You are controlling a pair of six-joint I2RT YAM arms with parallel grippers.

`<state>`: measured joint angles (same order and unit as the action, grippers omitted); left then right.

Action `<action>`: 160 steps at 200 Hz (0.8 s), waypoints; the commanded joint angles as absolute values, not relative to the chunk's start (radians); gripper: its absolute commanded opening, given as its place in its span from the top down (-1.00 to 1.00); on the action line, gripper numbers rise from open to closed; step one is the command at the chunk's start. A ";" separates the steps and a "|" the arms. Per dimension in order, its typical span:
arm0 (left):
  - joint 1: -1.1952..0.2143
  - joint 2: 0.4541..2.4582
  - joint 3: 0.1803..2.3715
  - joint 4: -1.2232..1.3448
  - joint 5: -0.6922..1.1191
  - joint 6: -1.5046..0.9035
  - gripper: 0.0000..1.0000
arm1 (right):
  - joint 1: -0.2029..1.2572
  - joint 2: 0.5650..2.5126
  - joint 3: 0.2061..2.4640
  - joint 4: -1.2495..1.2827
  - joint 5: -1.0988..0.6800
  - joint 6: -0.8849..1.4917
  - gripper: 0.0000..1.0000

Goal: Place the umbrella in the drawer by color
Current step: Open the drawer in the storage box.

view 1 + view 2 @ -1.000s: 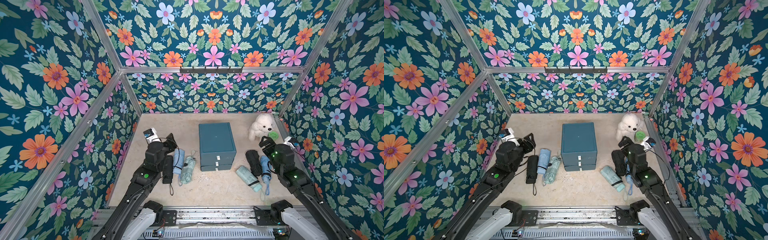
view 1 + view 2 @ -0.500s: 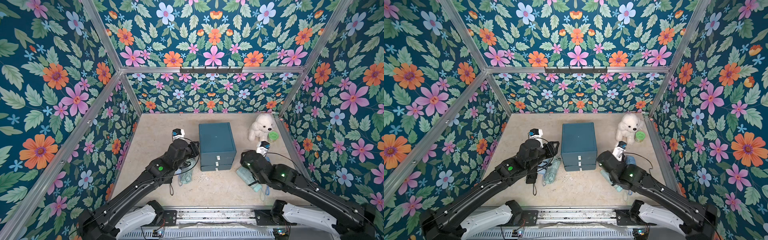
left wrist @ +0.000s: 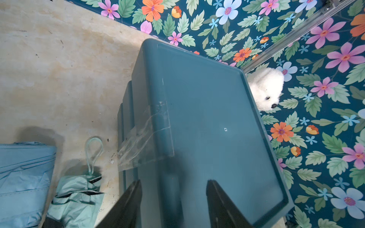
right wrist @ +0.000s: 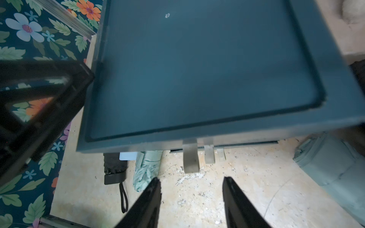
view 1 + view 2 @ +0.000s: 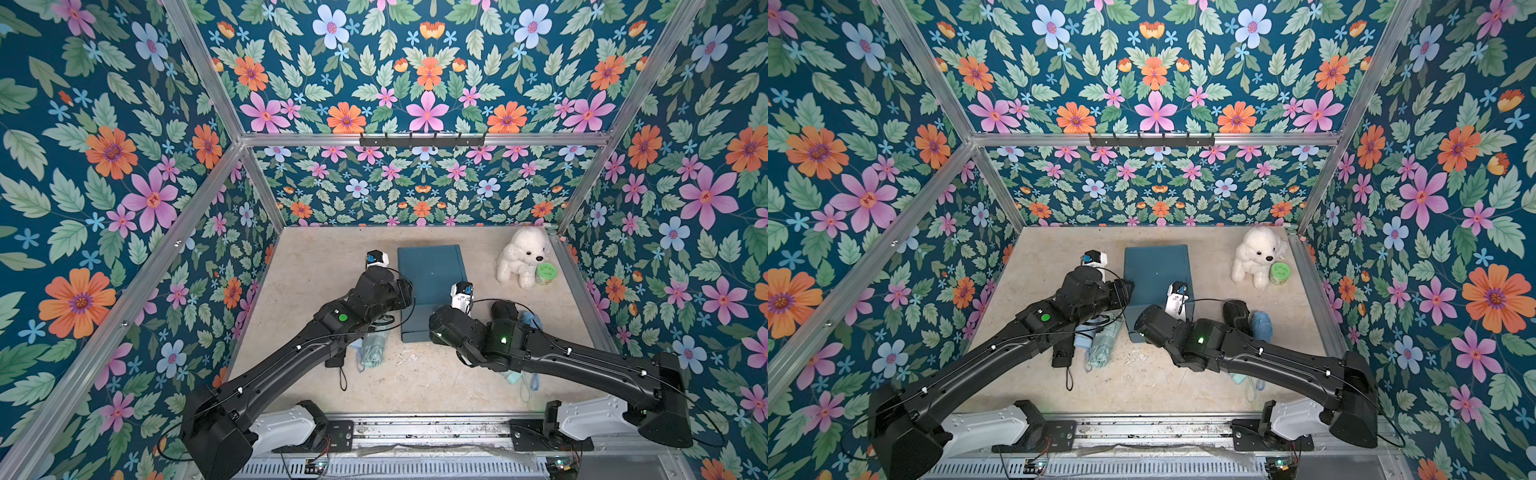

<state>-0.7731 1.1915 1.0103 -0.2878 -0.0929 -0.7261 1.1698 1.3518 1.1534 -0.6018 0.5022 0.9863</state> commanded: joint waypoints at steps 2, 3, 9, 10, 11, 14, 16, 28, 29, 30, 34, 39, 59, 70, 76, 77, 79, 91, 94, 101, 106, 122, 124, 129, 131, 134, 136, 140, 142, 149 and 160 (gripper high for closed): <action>-0.771 1.197 1.014 -0.294 -0.106 -0.674 -0.16 | 1.138 1.364 1.153 -0.565 0.484 0.936 0.03; -0.771 1.197 1.014 -0.293 -0.106 -0.673 -0.16 | 1.136 1.364 1.153 -0.566 0.485 0.935 0.04; -0.772 1.195 1.012 -0.292 -0.105 -0.662 -0.16 | 1.128 1.367 1.158 -0.571 0.492 0.933 0.07; -0.772 1.195 1.012 -0.291 -0.106 -0.661 -0.16 | 1.126 1.367 1.158 -0.572 0.491 0.933 0.08; -0.772 1.195 1.012 -0.290 -0.106 -0.660 -0.16 | 1.125 1.368 1.159 -0.573 0.492 0.933 0.09; -0.770 1.194 1.012 -0.291 -0.107 -0.657 -0.16 | 1.121 1.369 1.160 -0.576 0.491 0.933 0.10; -0.769 1.194 1.012 -0.292 -0.108 -0.656 -0.16 | 1.119 1.372 1.162 -0.578 0.490 0.931 0.11; -0.766 1.196 1.017 -0.294 -0.105 -0.646 -0.16 | 1.104 1.377 1.164 -0.571 0.476 0.915 0.14; -0.765 1.196 1.016 -0.294 -0.104 -0.646 -0.16 | 1.103 1.378 1.164 -0.570 0.475 0.913 0.14; -0.765 1.196 1.016 -0.294 -0.104 -0.644 -0.16 | 1.102 1.378 1.165 -0.569 0.474 0.911 0.14; -0.763 1.199 1.018 -0.293 -0.099 -0.641 -0.16 | 1.101 1.381 1.164 -0.562 0.470 0.904 0.16; -0.761 1.202 1.020 -0.292 -0.096 -0.635 -0.16 | 1.099 1.385 1.166 -0.553 0.463 0.894 0.16; -0.748 1.233 1.037 -0.298 -0.079 -0.620 -0.07 | 1.091 1.408 1.180 -0.531 0.436 0.870 0.22; -0.741 1.262 1.051 -0.313 -0.080 -0.613 0.03 | 1.090 1.422 1.193 -0.536 0.442 0.868 0.29; -0.738 1.280 1.062 -0.326 -0.081 -0.609 0.09 | 1.088 1.429 1.200 -0.539 0.446 0.869 0.31; -0.738 1.284 1.065 -0.328 -0.080 -0.608 0.10 | 1.089 1.429 1.202 -0.540 0.446 0.868 0.31; -0.737 1.288 1.068 -0.332 -0.080 -0.608 0.11 | 1.088 1.431 1.204 -0.541 0.448 0.868 0.31; -0.734 1.309 1.074 -0.341 -0.074 -0.599 0.13 | 1.085 1.444 1.213 -0.537 0.446 0.865 0.39; -0.733 1.312 1.072 -0.340 -0.074 -0.597 0.13 | 1.083 1.449 1.214 -0.537 0.444 0.865 0.41; -0.731 1.314 1.069 -0.331 -0.074 -0.594 0.13 | 1.081 1.455 1.219 -0.535 0.448 0.862 0.48; -0.731 1.315 1.068 -0.325 -0.072 -0.594 0.13 | 1.080 1.459 1.222 -0.536 0.452 0.863 0.55; -0.729 1.320 1.069 -0.318 -0.067 -0.594 0.14 | 1.072 1.463 1.227 -0.539 0.458 0.860 0.75; -0.730 1.320 1.069 -0.318 -0.067 -0.594 0.14 | 1.072 1.463 1.228 -0.540 0.460 0.860 0.77; -0.730 1.321 1.071 -0.318 -0.067 -0.594 0.15 | 1.070 1.461 1.229 -0.540 0.463 0.859 0.81; -0.730 1.320 1.072 -0.319 -0.067 -0.594 0.15 | 1.068 1.459 1.229 -0.542 0.465 0.860 0.84; -0.730 1.319 1.073 -0.320 -0.067 -0.595 0.15 | 1.068 1.458 1.227 -0.542 0.464 0.859 0.86; -0.729 1.319 1.074 -0.320 -0.069 -0.594 0.15 | 1.066 1.457 1.227 -0.542 0.464 0.859 0.88; -0.730 1.317 1.075 -0.323 -0.069 -0.596 0.15 | 1.065 1.455 1.226 -0.542 0.462 0.860 0.91; -0.730 1.317 1.074 -0.324 -0.070 -0.596 0.15 | 1.065 1.455 1.226 -0.541 0.461 0.860 0.93; -0.729 1.313 1.075 -0.328 -0.072 -0.599 0.15 | 1.061 1.451 1.226 -0.539 0.459 0.855 0.96; -0.729 1.309 1.070 -0.330 -0.068 -0.602 0.14 | 1.055 1.450 1.222 -0.540 0.458 0.850 1.00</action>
<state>-0.7292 1.3144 1.0740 -0.2546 -0.0784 -0.6186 1.0668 1.4567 1.2236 -0.5541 0.4419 0.8677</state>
